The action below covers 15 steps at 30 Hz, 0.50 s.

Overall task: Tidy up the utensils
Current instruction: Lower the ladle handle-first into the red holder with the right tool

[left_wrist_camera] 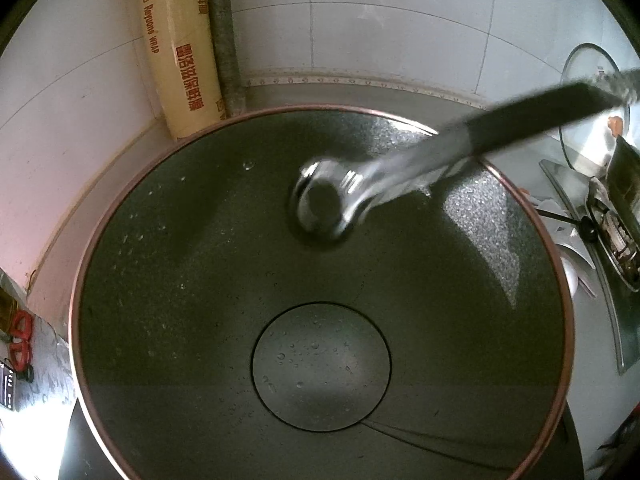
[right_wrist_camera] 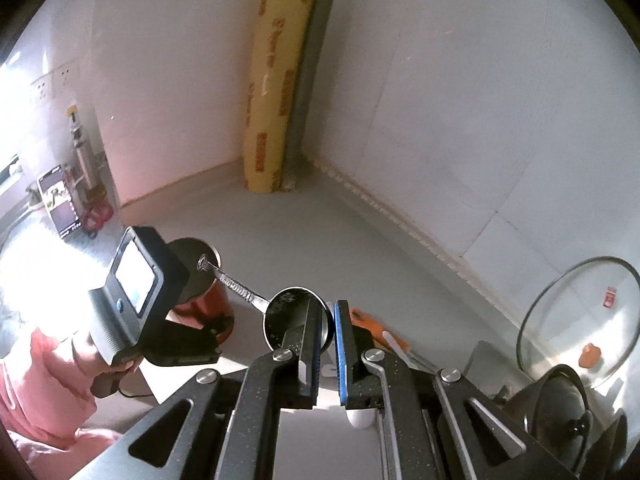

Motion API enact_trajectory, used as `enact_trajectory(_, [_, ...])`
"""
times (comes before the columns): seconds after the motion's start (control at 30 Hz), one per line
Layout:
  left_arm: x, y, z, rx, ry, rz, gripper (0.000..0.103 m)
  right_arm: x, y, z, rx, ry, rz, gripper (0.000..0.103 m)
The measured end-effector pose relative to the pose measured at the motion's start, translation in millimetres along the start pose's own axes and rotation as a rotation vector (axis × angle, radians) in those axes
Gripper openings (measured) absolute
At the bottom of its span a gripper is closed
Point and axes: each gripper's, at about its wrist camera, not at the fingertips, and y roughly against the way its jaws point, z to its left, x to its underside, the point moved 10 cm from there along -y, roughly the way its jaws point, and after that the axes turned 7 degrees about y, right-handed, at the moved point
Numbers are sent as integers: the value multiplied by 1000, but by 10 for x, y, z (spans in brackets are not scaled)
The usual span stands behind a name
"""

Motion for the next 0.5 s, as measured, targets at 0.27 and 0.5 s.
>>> enact_trajectory(0.27, [-1,-9,-20,-1,-13,4,90,-92,-280,258,-50,34,44,7])
enact_trajectory(0.5, [-1,-2,-24,3,-21,8,90,-178,-557,446,-102,17,76,8])
